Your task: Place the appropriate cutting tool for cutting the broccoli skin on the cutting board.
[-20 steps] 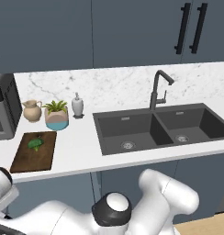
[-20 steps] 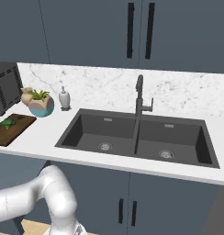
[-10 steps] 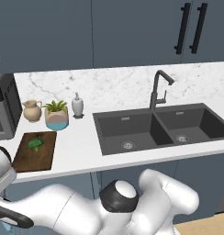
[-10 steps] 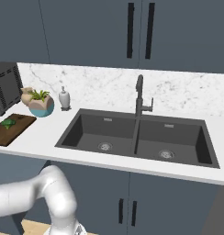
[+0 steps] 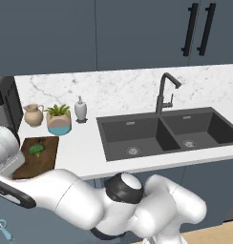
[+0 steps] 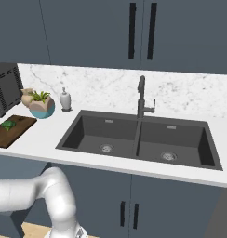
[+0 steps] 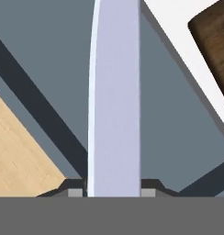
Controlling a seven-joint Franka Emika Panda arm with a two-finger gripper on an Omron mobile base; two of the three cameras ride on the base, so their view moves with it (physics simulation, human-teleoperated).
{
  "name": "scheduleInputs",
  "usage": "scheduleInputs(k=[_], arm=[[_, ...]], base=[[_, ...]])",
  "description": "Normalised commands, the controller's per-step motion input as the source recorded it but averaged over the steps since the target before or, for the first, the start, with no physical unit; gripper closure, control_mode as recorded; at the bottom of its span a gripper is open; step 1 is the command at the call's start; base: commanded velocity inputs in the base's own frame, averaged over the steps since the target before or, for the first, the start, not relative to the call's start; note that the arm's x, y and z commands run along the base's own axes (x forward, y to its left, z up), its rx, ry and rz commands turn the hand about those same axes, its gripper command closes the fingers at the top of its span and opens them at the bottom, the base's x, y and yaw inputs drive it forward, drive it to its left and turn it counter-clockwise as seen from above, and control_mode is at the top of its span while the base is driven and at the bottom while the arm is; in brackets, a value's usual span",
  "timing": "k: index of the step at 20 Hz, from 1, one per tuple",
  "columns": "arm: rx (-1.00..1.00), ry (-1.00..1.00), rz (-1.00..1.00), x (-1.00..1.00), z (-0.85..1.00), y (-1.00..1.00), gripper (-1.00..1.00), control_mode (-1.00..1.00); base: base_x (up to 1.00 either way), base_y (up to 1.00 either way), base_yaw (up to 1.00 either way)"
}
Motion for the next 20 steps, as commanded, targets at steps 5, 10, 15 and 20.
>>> scheduleInputs(k=[5,10,15,20], arm=[[0.03,0.01,0.0,0.66,0.0,-0.19,1.0,-1.0],[0.03,0.01,0.0,0.62,-0.04,-0.15,1.0,-1.0],[0.03,0.0,0.03,0.51,-0.08,-0.12,1.0,-1.0],[0.01,0.0,0.03,0.42,-0.18,-0.2,1.0,-1.0]], base=[[0.0,0.0,0.0],[0.0,0.0,0.0],[0.0,0.0,0.0],[0.0,0.0,0.0]])
